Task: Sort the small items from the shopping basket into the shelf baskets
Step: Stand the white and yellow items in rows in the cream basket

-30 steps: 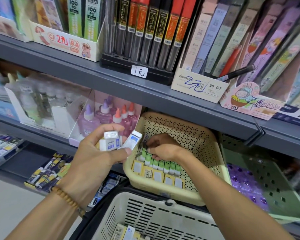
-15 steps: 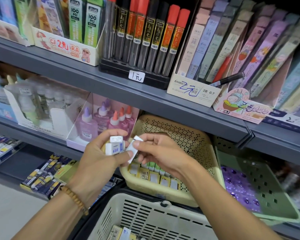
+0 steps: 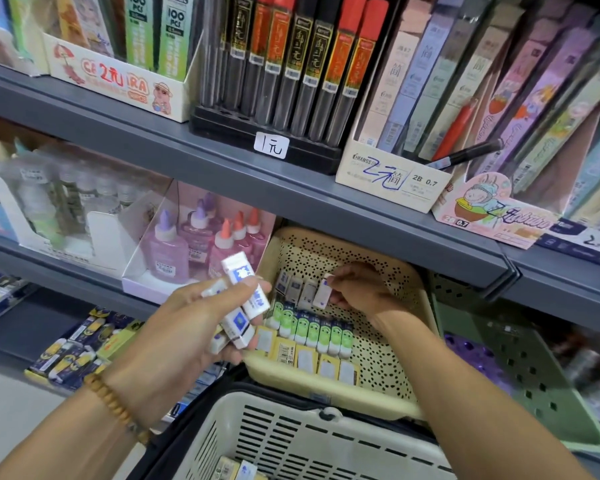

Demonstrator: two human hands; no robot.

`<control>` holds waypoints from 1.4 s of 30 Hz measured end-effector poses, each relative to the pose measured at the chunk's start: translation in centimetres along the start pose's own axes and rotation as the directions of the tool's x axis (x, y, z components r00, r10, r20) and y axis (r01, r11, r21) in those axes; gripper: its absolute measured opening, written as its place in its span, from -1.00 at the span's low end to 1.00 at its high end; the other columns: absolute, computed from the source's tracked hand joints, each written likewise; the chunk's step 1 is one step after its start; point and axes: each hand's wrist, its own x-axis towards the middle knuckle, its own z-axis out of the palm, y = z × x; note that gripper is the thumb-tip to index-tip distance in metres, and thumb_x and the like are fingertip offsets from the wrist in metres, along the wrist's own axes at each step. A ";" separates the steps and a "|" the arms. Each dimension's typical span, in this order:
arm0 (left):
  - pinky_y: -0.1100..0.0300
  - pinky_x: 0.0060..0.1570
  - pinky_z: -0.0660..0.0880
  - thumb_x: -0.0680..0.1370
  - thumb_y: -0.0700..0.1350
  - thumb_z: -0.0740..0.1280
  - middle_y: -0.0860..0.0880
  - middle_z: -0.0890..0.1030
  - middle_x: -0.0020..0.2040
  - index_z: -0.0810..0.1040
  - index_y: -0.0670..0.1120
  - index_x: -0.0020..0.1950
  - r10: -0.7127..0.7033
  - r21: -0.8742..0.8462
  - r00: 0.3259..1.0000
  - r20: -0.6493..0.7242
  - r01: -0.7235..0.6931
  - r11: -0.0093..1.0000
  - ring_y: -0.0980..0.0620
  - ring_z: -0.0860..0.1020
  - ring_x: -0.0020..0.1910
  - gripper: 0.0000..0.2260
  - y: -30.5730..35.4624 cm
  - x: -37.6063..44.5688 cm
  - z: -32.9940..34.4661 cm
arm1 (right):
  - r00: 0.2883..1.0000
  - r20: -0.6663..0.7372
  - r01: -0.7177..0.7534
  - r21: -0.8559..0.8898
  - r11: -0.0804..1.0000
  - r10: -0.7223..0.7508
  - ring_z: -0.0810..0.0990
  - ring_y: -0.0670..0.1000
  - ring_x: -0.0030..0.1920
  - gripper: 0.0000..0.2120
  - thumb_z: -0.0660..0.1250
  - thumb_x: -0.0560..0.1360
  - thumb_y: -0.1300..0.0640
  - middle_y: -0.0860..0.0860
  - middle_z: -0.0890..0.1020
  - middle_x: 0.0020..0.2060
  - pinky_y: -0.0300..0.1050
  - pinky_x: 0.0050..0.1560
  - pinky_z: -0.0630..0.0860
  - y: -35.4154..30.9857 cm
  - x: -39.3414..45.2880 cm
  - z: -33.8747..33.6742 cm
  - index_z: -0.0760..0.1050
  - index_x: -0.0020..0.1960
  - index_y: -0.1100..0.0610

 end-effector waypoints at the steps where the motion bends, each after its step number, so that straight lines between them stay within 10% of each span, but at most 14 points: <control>1: 0.25 -0.50 0.43 0.35 0.06 0.39 -0.05 0.58 -0.33 0.72 -0.02 -0.06 0.000 0.024 1.000 0.019 0.000 1.000 0.01 0.54 -0.40 -0.73 0.1 -0.1 -0.1 | 1.000 -0.012 -0.010 -0.006 1.000 0.010 0.62 -0.09 -0.30 -0.93 0.37 0.55 0.21 0.08 0.67 -0.15 -0.34 -0.42 0.50 0.0 0.5 0.2 0.57 0.02 0.19; 12: 0.21 -0.55 0.37 0.26 -0.05 0.51 -0.12 0.60 -0.33 0.59 -0.09 -0.12 -0.018 0.133 0.999 0.039 0.012 0.991 -0.04 0.52 -0.43 -0.74 -0.2 -0.4 -0.2 | 0.995 -0.007 0.098 -0.178 0.979 -0.101 0.67 0.06 -0.09 -0.81 0.25 0.61 0.12 0.12 0.69 -0.07 0.01 0.06 0.62 0.0 -0.1 0.3 0.60 -0.01 0.17; 15: 0.22 -0.57 0.36 0.24 -0.03 0.51 -0.13 0.61 -0.32 0.64 -0.07 -0.14 -0.011 0.147 0.998 0.056 0.002 0.989 -0.04 0.52 -0.44 -0.74 -0.1 -0.6 -0.1 | 0.973 0.091 0.202 0.105 0.974 -0.211 0.63 -0.03 -0.25 -0.75 0.32 0.56 -0.08 0.02 0.71 -0.20 -0.20 -0.23 0.59 -2.3 -4.1 0.8 0.65 0.00 0.08; 23: 0.26 -0.60 0.32 0.22 -0.09 0.64 -0.15 0.66 -0.29 0.65 -0.12 -0.15 -0.095 0.259 0.981 0.167 0.049 0.965 0.01 0.48 -0.49 -0.71 0.2 -0.8 0.2 | 0.718 0.499 0.389 0.291 0.874 -0.485 0.55 0.02 -0.23 -0.82 0.48 0.45 0.22 0.27 0.65 -0.14 -0.27 -0.31 0.46 -6.2 -11.4 1.5 0.66 0.05 0.12; 28: 0.28 -0.61 0.32 0.22 -0.10 0.57 -0.10 0.61 -0.36 0.66 -0.13 -0.18 -0.121 0.275 0.977 0.178 0.068 0.959 0.03 0.46 -0.51 -0.76 0.3 -0.5 0.3 | 0.641 0.604 0.374 0.291 0.880 -0.472 0.58 -0.12 -0.29 -0.89 0.43 0.49 0.27 -0.04 0.67 -0.23 -0.34 -0.31 0.48 -6.2 -11.5 1.5 0.63 -0.03 0.09; 36: 0.22 -0.45 0.52 0.52 -0.22 0.37 -0.10 0.71 -0.01 0.60 -0.17 0.11 -0.079 0.132 0.992 0.103 0.065 0.989 -0.10 0.64 -0.32 -0.83 0.2 -0.6 0.4 | 0.948 0.295 0.032 0.275 0.961 -0.116 0.39 -0.10 -0.41 -0.92 0.37 0.53 0.22 0.06 0.65 -0.26 -0.31 -0.51 0.28 -1.3 -5.1 -3.4 0.61 0.02 0.15; 42: 0.12 -0.06 0.63 0.59 -0.42 0.18 -0.09 0.44 0.38 0.45 -0.01 0.34 0.032 0.021 0.995 0.092 -0.034 0.999 -0.13 0.69 -0.01 -0.58 -0.3 -0.1 0.5 | 0.999 0.049 0.005 -0.188 0.982 0.004 0.46 -0.04 -0.24 -0.90 0.31 0.59 0.07 0.01 0.64 -0.19 -0.21 -0.31 0.34 0.8 -0.6 -4.1 0.60 0.02 0.02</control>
